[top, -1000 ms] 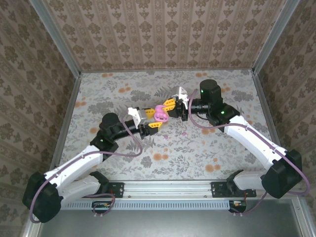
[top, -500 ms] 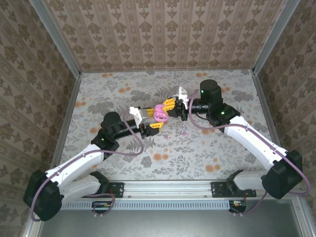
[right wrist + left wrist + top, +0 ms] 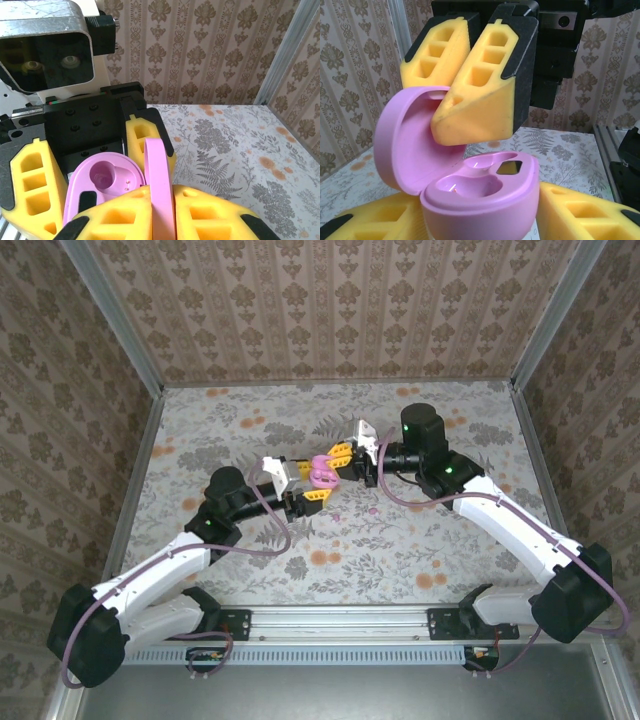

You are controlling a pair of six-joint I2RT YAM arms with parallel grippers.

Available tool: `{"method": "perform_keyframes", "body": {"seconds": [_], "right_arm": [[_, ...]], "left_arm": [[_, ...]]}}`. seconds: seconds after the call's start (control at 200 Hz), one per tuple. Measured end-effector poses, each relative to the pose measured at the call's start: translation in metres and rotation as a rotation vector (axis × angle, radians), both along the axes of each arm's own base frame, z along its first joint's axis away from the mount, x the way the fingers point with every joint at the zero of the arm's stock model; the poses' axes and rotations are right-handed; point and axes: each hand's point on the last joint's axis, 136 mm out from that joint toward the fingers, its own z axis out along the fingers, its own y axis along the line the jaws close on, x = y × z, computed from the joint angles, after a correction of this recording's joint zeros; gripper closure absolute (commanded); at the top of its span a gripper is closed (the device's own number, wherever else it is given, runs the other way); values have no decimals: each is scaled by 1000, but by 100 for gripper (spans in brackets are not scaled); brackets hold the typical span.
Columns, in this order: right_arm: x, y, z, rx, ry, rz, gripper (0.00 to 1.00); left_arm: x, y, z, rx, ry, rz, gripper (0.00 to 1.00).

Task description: Insert the wireless bluetooth earbuds into the charging case

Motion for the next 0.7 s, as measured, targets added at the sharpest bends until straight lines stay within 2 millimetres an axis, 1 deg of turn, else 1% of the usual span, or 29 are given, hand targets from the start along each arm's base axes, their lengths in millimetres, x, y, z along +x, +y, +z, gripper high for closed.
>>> {"method": "perform_keyframes", "body": {"seconds": [0.075, 0.16, 0.195, 0.325, 0.49, 0.7], "right_arm": [[0, 0, 0, 0, 0, 1, 85], [0, 0, 0, 0, 0, 1, 85], [-1, 0, 0, 1, -1, 1, 85], [-2, -1, 3, 5, -7, 1, 85], [-3, -1, 7, 12, -18, 1, 85], [-3, -1, 7, 11, -19, 0, 85]], "left_arm": [[0, 0, 0, 0, 0, 1, 41], [1, 0, 0, 0, 0, 5, 40], [1, 0, 0, 0, 0, 5, 38], [2, 0, -2, 8, 9, 8, 36], [2, 1, -5, 15, 17, 12, 38], [2, 0, -4, 13, 16, 11, 38]]}}
